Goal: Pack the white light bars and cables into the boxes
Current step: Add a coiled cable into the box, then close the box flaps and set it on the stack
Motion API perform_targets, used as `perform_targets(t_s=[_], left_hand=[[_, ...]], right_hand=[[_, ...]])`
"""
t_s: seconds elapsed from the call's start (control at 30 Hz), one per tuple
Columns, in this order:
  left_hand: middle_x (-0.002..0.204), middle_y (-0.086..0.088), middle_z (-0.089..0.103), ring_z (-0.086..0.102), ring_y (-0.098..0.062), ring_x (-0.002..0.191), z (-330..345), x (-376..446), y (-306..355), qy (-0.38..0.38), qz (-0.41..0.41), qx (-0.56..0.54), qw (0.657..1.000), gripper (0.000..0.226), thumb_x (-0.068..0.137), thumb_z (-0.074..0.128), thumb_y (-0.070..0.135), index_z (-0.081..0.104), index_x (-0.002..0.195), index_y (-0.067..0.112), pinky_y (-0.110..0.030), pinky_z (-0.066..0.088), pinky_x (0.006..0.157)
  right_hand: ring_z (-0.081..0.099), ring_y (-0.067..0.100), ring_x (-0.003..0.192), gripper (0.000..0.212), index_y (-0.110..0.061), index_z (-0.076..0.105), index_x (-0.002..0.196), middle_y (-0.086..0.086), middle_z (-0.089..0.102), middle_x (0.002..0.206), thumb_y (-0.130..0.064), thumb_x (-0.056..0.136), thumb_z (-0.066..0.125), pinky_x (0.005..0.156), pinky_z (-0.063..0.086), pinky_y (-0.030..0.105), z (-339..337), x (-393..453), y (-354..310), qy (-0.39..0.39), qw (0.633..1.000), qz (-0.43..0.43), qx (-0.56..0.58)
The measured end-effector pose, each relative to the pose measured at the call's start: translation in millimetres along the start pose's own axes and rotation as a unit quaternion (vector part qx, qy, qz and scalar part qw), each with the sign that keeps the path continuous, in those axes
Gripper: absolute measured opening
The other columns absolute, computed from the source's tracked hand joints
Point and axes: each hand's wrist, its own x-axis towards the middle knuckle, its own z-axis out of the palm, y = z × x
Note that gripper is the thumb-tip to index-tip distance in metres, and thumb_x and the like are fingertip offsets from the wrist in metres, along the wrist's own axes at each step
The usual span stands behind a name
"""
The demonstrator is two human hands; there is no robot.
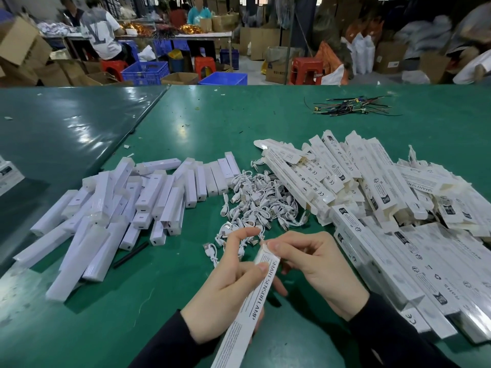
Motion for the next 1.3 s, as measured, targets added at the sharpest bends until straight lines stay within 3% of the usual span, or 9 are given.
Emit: perform_targets(t_s=[0.23, 0.67, 0.8, 0.9, 1.0, 1.13, 1.3], left_hand=[[0.100, -0.026, 0.067, 0.052, -0.023, 0.040, 0, -1, 2, -0.022, -0.011, -0.031, 0.999, 0.037, 0.096, 0.046, 0.028, 0.034, 0.125, 0.047, -0.028, 0.048, 0.038], [0.098, -0.029, 0.067, 0.053, -0.023, 0.039, 1, -1, 1, -0.016, -0.008, -0.014, 1.000, 0.041, 0.095, 0.048, 0.027, 0.031, 0.129, 0.043, -0.024, 0.045, 0.038], [0.095, -0.029, 0.068, 0.051, -0.021, 0.038, 3, -1, 0, 0.001, -0.006, 0.006, 1.000, 0.045, 0.093, 0.048, 0.027, 0.028, 0.132, 0.038, -0.023, 0.044, 0.040], [0.094, -0.029, 0.068, 0.049, -0.021, 0.038, 4, -1, -1, 0.010, -0.010, 0.017, 1.000, 0.046, 0.093, 0.047, 0.026, 0.027, 0.133, 0.034, -0.023, 0.044, 0.040], [0.094, -0.028, 0.068, 0.049, -0.021, 0.038, 5, -1, -1, 0.014, -0.009, 0.029, 0.999, 0.047, 0.092, 0.047, 0.027, 0.026, 0.134, 0.032, -0.023, 0.044, 0.040], [0.094, -0.027, 0.069, 0.055, -0.015, 0.042, 5, 0, -2, 0.028, 0.000, 0.054, 0.998, 0.047, 0.092, 0.046, 0.029, 0.027, 0.134, 0.035, -0.021, 0.045, 0.041], [0.091, -0.027, 0.069, 0.054, -0.020, 0.039, 4, 0, 0, 0.041, 0.014, 0.037, 0.998, 0.035, 0.093, 0.047, 0.031, 0.039, 0.122, 0.049, -0.023, 0.044, 0.039]], right_hand=[[0.057, 0.011, 0.060, 0.029, 0.006, 0.076, 0.086, 0.011, 0.069, 0.072, -0.020, 0.075, 0.071, 0.056, 0.046, 0.020, 0, -1, -2, -0.005, 1.000, 0.008, 0.011], [0.057, 0.010, 0.058, 0.027, -0.002, 0.079, 0.083, 0.013, 0.070, 0.070, -0.025, 0.069, 0.075, 0.055, 0.045, 0.020, -2, 0, -1, -0.003, 1.000, 0.029, 0.003], [0.054, 0.006, 0.052, 0.022, -0.007, 0.080, 0.078, 0.006, 0.068, 0.061, -0.024, 0.065, 0.076, 0.052, 0.044, 0.018, 0, -1, 0, 0.020, 0.999, 0.041, -0.002], [0.052, 0.005, 0.050, 0.007, -0.007, 0.080, 0.076, 0.002, 0.067, 0.057, -0.013, 0.073, 0.077, 0.050, 0.043, 0.017, 3, -1, 2, 0.041, 0.998, 0.044, -0.010], [0.051, 0.006, 0.046, 0.008, -0.006, 0.079, 0.073, 0.000, 0.064, 0.054, -0.007, 0.078, 0.074, 0.048, 0.042, 0.018, 6, -2, 5, 0.059, 0.998, 0.033, -0.013], [0.048, 0.011, 0.038, 0.011, -0.001, 0.076, 0.070, 0.014, 0.062, 0.054, -0.005, 0.080, 0.072, 0.039, 0.041, 0.020, 13, -6, 6, 0.072, 0.997, 0.010, 0.024], [0.052, 0.007, 0.045, 0.010, -0.006, 0.077, 0.072, 0.000, 0.066, 0.064, -0.007, 0.082, 0.073, 0.045, 0.041, 0.016, 17, -9, 11, 0.092, 0.994, -0.050, -0.007]])
